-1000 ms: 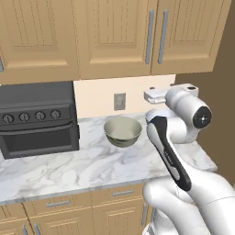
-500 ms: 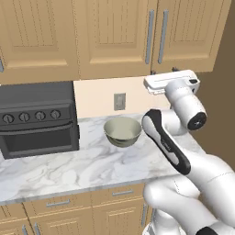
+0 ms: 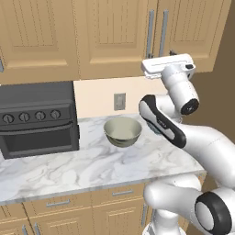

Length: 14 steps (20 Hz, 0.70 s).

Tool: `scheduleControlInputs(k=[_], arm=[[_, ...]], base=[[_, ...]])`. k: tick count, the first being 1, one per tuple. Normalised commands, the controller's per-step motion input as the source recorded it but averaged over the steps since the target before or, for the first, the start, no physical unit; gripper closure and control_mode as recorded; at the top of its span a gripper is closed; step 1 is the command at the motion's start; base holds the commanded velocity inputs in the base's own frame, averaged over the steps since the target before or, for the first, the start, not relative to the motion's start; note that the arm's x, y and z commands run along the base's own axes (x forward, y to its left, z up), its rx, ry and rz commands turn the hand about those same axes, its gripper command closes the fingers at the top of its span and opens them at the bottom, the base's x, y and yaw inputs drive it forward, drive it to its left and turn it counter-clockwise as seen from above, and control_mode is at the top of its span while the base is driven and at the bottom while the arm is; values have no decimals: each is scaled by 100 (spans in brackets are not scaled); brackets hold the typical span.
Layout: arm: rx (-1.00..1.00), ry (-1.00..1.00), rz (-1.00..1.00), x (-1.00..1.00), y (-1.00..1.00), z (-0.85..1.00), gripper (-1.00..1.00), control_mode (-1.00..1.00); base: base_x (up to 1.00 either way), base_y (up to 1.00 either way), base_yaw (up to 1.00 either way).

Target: Open the cabinet. Pick the bowls from the counter and place them in the cabinet. Then close the cabinet.

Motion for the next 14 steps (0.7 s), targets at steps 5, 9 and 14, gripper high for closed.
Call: scheduleControlInputs(k=[5,9,14], arm=[[-1,3,0,41,18,11,-100,-100],[-2,13,0,47,7,0,-100,-100],[0,17,0,57,6,0,-100,-100]], base=[[0,0,0],[0,0,0],[0,0,0]])
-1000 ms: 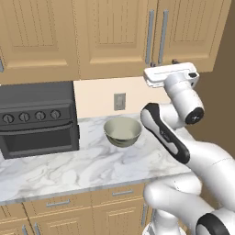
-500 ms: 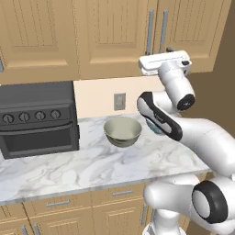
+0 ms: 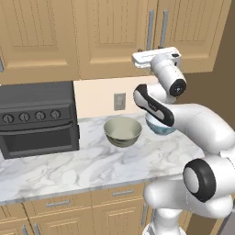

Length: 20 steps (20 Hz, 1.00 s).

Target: Open the cabinet. Pick the bowls from the counter and place them in the cabinet. Then close the cabinet.

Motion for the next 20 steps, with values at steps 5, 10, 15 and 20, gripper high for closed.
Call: scheduleControlInputs(k=[5,10,15,20], arm=[[0,19,0,84,4,0,-100,-100],[0,20,0,100,1,0,-100,-100],[0,6,0,36,0,0,100,-100],[0,1,0,-11,11,-1,100,-100]], base=[[0,0,0],[0,0,0],[0,0,0],[0,0,0]])
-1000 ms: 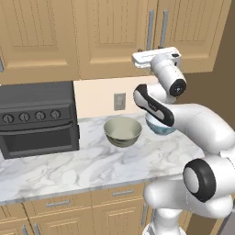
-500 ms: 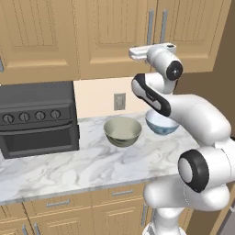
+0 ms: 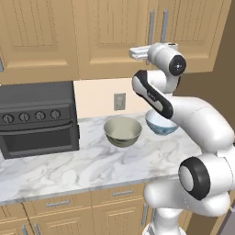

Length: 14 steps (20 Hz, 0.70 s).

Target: Open the cabinet. Pick the bowls from the counter and place them in the cabinet. Then close the cabinet.

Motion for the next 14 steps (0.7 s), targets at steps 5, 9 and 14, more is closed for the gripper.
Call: scheduleControlInputs(k=[5,9,14], arm=[[-3,9,2,-66,83,-1,100,-100],[-8,6,0,-81,100,0,100,-100],[-8,3,-1,-98,100,-3,100,-100]], base=[[0,0,0],[0,0,0],[0,0,0]])
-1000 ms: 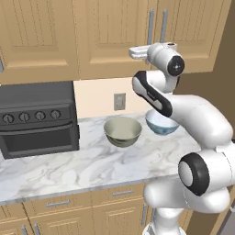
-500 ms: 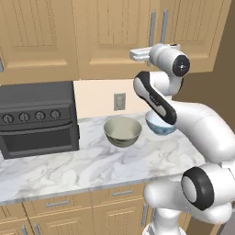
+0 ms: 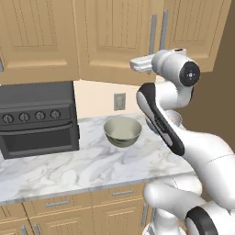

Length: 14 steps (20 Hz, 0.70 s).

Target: Open the cabinet. Pick the bowls from the counter and place them in the cabinet. Then close the cabinet.

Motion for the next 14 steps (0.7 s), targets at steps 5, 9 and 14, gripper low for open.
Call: scheduleControlInputs(k=[5,9,14], arm=[[-3,5,-14,-100,100,-9,100,-100],[0,6,-21,-100,100,-18,100,-100],[0,5,-9,-100,65,-33,-100,-100]], base=[[0,0,0],[0,0,0],[0,0,0]])
